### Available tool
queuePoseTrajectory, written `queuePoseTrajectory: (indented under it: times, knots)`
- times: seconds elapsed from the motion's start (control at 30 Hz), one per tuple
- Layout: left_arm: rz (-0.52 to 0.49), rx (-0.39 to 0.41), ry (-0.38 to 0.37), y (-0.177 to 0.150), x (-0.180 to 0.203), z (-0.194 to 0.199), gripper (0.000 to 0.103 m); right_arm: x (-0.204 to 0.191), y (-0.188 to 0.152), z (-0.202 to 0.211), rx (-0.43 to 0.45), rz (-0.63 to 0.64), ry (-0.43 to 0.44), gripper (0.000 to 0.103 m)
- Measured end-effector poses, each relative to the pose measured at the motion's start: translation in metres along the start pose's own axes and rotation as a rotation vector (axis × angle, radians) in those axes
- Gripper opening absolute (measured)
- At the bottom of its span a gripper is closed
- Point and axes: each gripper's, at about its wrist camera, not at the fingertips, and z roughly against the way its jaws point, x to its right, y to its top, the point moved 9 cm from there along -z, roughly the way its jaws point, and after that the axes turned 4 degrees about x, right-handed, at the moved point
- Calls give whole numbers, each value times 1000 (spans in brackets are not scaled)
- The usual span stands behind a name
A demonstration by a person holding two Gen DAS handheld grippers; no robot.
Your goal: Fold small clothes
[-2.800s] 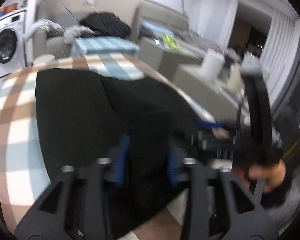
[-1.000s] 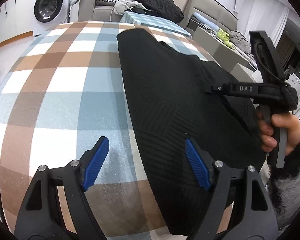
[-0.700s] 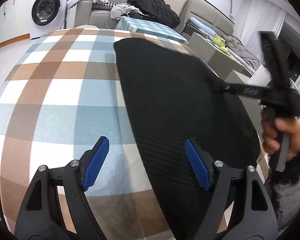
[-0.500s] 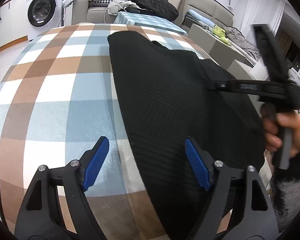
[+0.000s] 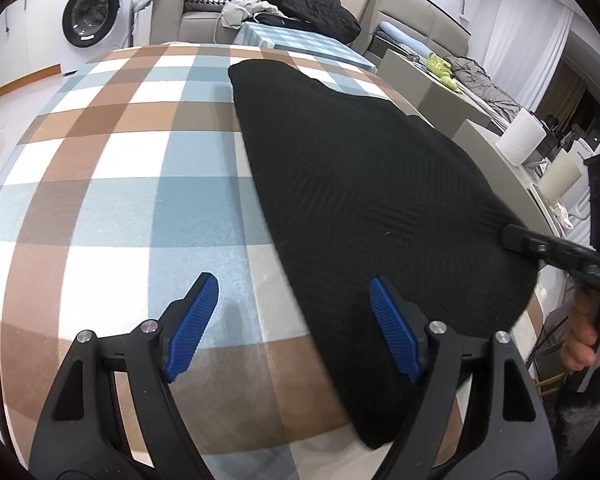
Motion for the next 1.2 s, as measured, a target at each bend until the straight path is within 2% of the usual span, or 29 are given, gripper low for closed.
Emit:
queuePoseTrajectory:
  times: [0.07, 0.1, 0.27, 0.47, 0.53, 0.57, 0.63, 0.7, 0.8, 0.9, 1.03, 1.07, 1.13, 1.2]
  knots:
    - [10, -3, -15, -4, 1, 4, 76, 16, -11, -16, -53, -12, -77, 6]
    - [13, -7, -18, -6, 2, 4, 76, 21, -13, -22, -75, -19, -95, 11]
    - [-15, -67, -64, -30, 17, 6, 76, 22, -15, -25, -70, -20, -93, 23]
    - [-133, -102, -26, -53, 24, 16, 76, 20, -29, -13, -87, 14, -78, 27]
    - [-167, -115, -20, -57, 24, 19, 76, 28, -39, -5, -113, 34, -90, 33]
    - [-173, -116, -21, -59, 24, 21, 76, 32, -45, -1, -125, 38, -105, 40]
    - [-170, -117, -28, -58, 23, 22, 76, 37, -50, 4, -135, 37, -108, 41]
    - [-142, -111, -44, -54, 20, 21, 76, 40, -51, 11, -119, 26, -99, 41]
    - [-94, -76, -46, -41, 15, 16, 76, 46, -39, 29, -34, -7, -98, 42]
    - [-44, -49, -28, -25, 11, 2, 76, 67, -23, 37, 38, -51, -174, 42]
    - [9, -19, -38, -3, 14, -21, 75, 106, -13, 28, 63, -142, -266, 42]
    - [11, -16, -38, 1, 16, -25, 72, 111, -11, 25, 64, -153, -272, 42]
    - [24, -5, -28, 10, 18, -34, 52, 121, -7, 17, 68, -171, -271, 42]
    - [31, -5, -18, 16, 19, -42, 35, 122, -3, 10, 57, -154, -269, 37]
